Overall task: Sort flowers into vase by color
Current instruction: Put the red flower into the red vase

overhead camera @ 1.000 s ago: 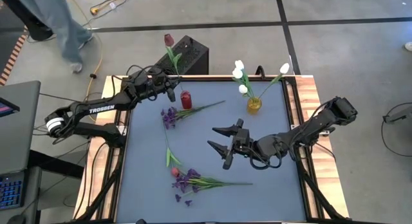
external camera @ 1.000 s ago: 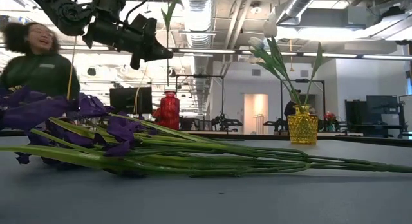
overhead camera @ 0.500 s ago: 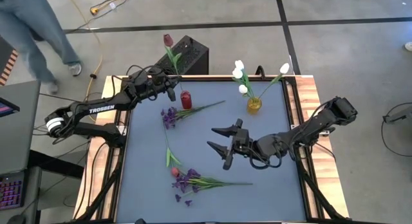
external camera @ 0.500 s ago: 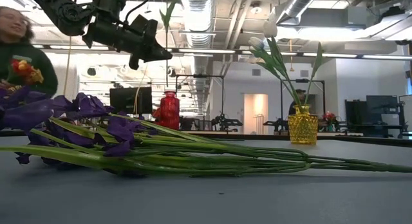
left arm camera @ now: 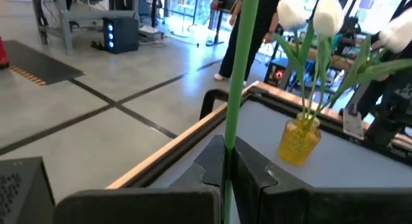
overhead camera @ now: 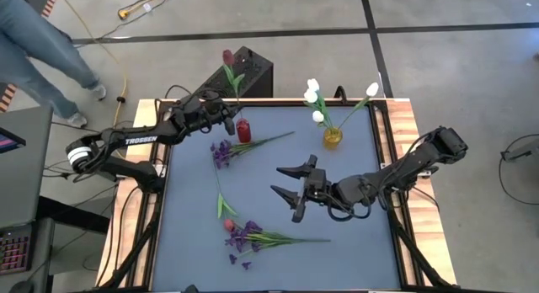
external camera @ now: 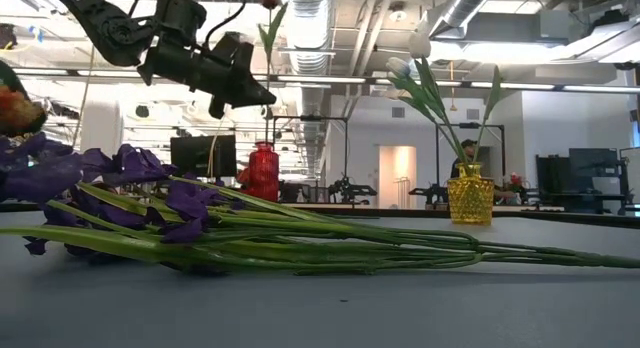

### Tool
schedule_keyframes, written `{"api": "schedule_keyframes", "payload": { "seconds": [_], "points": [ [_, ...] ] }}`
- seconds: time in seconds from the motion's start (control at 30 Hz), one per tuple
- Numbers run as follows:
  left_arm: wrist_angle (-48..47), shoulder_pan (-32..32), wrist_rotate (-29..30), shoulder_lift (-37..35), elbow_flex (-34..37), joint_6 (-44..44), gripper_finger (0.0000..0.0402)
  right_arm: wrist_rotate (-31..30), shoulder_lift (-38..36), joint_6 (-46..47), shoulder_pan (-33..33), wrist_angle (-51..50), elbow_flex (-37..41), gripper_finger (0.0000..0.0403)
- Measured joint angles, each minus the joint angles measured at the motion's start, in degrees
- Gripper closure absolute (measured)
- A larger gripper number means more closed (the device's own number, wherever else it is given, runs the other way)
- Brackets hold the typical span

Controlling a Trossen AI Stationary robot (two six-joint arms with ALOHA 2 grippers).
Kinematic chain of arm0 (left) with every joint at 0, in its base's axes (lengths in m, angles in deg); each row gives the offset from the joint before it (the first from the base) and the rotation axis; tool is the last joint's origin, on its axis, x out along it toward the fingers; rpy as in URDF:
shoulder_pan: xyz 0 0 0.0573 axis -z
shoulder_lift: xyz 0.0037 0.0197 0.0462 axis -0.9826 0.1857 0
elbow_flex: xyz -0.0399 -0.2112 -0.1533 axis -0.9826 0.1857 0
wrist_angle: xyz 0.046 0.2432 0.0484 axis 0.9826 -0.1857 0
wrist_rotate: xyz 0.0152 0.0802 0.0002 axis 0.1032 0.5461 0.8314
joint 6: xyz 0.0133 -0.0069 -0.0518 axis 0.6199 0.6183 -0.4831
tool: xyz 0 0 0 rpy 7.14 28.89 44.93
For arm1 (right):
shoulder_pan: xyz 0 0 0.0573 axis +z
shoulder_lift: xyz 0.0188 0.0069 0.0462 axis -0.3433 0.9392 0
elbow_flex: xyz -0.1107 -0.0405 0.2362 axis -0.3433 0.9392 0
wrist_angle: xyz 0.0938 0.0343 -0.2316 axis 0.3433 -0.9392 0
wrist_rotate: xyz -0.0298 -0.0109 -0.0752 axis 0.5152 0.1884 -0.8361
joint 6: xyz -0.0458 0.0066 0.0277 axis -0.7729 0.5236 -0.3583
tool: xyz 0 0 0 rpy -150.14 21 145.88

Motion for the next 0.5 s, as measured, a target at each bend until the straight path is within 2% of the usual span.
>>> {"api": "schedule_keyframes", "payload": {
  "seconds": [0.5],
  "points": [
    [-7.4,0.0,1.6,0.0,0.0,3.2,0.0391,0.2,0.0,-0.8,-0.2,0.4,0.0,0.0125]
  ]
}}
